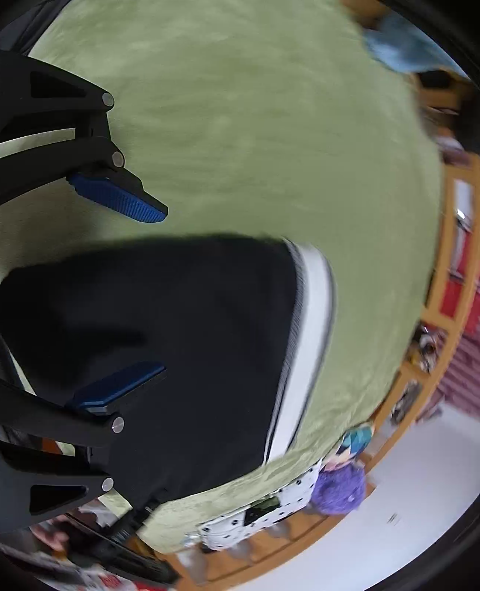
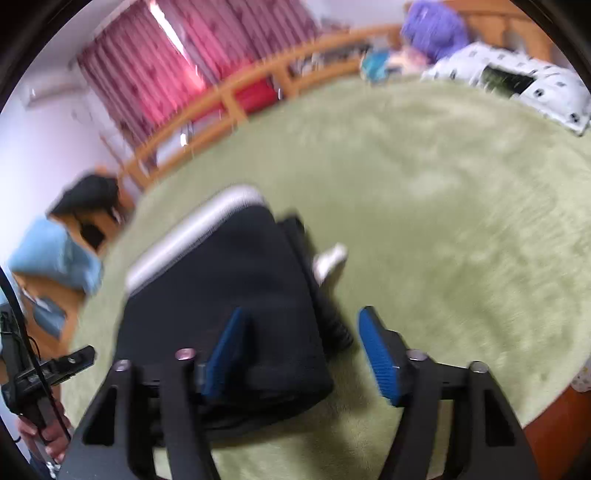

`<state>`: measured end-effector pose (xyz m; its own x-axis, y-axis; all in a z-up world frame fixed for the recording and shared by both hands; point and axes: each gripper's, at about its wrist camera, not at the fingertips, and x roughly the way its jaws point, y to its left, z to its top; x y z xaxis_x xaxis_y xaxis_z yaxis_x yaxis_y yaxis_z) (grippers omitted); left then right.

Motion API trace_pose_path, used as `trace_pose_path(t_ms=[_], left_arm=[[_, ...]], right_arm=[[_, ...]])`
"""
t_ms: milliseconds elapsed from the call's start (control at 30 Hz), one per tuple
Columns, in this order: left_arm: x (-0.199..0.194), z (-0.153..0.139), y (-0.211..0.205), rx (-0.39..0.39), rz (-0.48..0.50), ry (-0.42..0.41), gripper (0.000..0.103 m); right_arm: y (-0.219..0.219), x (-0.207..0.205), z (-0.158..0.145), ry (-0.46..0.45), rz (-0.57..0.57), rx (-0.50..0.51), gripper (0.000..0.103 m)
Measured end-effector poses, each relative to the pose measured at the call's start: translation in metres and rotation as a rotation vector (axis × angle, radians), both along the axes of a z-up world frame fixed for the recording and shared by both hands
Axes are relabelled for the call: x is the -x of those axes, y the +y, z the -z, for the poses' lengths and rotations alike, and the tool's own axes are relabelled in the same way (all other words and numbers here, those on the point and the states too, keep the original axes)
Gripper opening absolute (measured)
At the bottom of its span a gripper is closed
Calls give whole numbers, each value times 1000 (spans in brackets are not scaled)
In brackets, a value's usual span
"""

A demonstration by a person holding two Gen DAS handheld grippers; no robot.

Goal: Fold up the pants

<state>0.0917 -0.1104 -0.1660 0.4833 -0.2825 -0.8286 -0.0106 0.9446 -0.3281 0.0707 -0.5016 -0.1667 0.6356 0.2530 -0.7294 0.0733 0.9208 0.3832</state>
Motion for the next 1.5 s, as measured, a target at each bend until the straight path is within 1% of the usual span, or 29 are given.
trace_pose_path(t_ms=[67,100,133,200,233,300,367,400,433,467,567,600,633,733,767,800,867,900,933,967,1000,1033,1067,1100,1133,1200,1300,1433,1500], left_arm=[[2,10,10,31,-17,7,76],[2,14,12,44,-25,7,75],[1,18,15,59,-30,12,75],[-1,26,17,90,-13,28,75],[-3,29,18,97,-5,34,75],[-9,33,17,106,18,39,75],[-21,39,13,100,35,48,75],[-23,41,13,103,40,52,76],[-26,44,15,114,44,57,76],[-28,48,16,132,45,63,76],[-36,58,18,188,54,78,79],[-39,60,17,198,58,81,79],[-41,62,17,204,64,80,79],[-46,62,13,203,96,70,77],[-48,63,11,209,105,67,75],[-48,63,10,218,113,68,67],[-50,64,9,233,104,72,61],[-51,63,9,243,107,70,50],[-51,60,9,246,111,61,38],[-49,56,10,251,120,47,34],[-49,52,12,250,126,38,25],[-47,46,15,261,121,25,21],[-46,41,19,285,117,18,20],[-47,37,20,295,121,10,19],[-47,31,21,301,129,-2,17],[-47,14,26,294,145,-38,16],[-51,-5,37,277,157,-63,15],[-49,-31,76,225,143,-117,15],[-49,-39,102,212,126,-124,15]], right_arm=[[10,12,2,-55,-40,80,29],[11,18,3,-70,-50,97,26],[12,19,7,-58,-48,103,23],[10,21,16,-19,-33,86,22],[11,21,17,-20,-47,91,22],[8,20,9,-17,-61,97,27],[-5,14,-5,-25,-16,81,54],[-11,11,-9,-43,5,70,56],[-18,2,-12,-56,29,48,62],[-21,-9,-11,-36,43,31,66],[-21,-39,8,66,2,-39,66],[-19,-48,18,96,-18,-86,66],[-19,-52,24,101,-33,-130,70],[-16,-61,37,143,-50,-178,79],[-16,-65,42,158,-55,-203,79],[-16,-68,48,173,-55,-230,81],[-16,-69,53,178,-50,-241,81],[-15,-69,51,177,-53,-228,80],[-11,-67,48,168,-55,-206,75],[-7,-64,43,153,-60,-176,67],[-3,-62,37,138,-57,-144,64],[1,-57,30,126,-51,-121,57],[3,-55,25,116,-47,-112,47],[5,-52,18,98,-39,-106,42],[8,-50,9,76,-34,-118,24],[18,-46,-7,43,-12,-136,21],[43,-43,-21,13,-5,-79,19],[79,-39,-26,-8,-20,-155,18],[101,-42,-28,-10,-36,-165,18]])
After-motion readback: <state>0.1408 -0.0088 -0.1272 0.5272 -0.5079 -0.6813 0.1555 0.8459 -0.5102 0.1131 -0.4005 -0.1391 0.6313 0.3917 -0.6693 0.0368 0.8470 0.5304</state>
